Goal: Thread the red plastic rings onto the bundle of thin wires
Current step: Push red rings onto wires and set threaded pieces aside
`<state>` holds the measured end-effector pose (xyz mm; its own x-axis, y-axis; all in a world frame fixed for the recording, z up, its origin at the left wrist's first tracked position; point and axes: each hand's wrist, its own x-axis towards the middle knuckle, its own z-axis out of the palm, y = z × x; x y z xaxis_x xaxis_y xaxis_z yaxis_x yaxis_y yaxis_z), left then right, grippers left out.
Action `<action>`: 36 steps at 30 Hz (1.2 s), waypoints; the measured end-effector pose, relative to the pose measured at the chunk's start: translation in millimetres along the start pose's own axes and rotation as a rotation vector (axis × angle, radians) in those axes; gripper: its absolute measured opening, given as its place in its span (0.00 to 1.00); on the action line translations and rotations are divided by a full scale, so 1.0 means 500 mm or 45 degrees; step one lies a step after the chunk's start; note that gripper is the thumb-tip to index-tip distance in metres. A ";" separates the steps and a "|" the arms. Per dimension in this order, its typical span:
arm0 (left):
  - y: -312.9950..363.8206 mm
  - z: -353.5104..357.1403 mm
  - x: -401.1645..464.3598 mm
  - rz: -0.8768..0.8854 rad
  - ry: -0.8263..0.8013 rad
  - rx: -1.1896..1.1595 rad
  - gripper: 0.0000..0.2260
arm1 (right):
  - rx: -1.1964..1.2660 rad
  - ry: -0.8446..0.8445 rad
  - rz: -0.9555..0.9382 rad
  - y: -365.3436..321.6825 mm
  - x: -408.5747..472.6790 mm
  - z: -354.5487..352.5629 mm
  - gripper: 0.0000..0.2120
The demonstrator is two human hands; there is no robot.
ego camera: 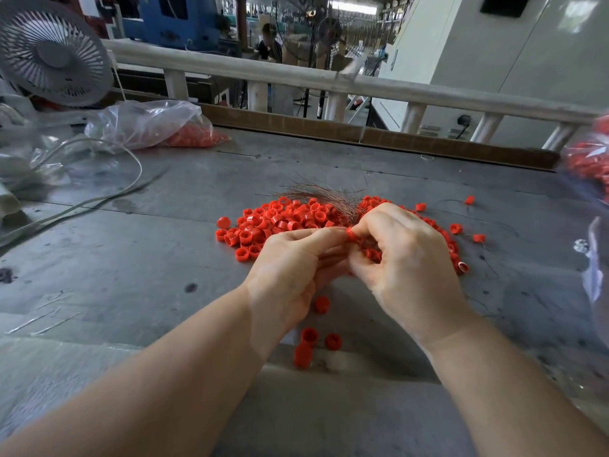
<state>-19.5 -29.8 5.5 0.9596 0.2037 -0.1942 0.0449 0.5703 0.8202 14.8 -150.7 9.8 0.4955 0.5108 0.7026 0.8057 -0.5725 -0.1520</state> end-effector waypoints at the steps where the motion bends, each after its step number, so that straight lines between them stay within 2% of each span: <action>1: 0.000 0.000 0.000 0.005 0.006 -0.003 0.04 | 0.002 0.009 -0.004 0.000 -0.001 0.001 0.04; 6: -0.003 0.000 0.004 0.049 0.055 0.028 0.04 | 0.077 0.012 0.002 0.004 -0.004 0.003 0.03; 18: -0.005 0.002 -0.002 0.111 0.075 0.049 0.07 | 0.216 0.107 0.099 0.002 -0.003 0.015 0.07; 25: -0.005 0.000 0.002 0.100 0.036 0.007 0.05 | 0.180 0.153 0.049 -0.001 -0.001 0.018 0.06; 36: -0.005 0.003 0.000 0.123 0.016 -0.029 0.08 | 0.136 0.162 0.000 -0.001 0.003 0.017 0.02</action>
<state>-19.2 -32.5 4.2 0.9556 0.2685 -0.1215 -0.0543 0.5657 0.8228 17.9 -143.9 5.1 0.4562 0.4216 0.7837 0.8389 -0.4975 -0.2206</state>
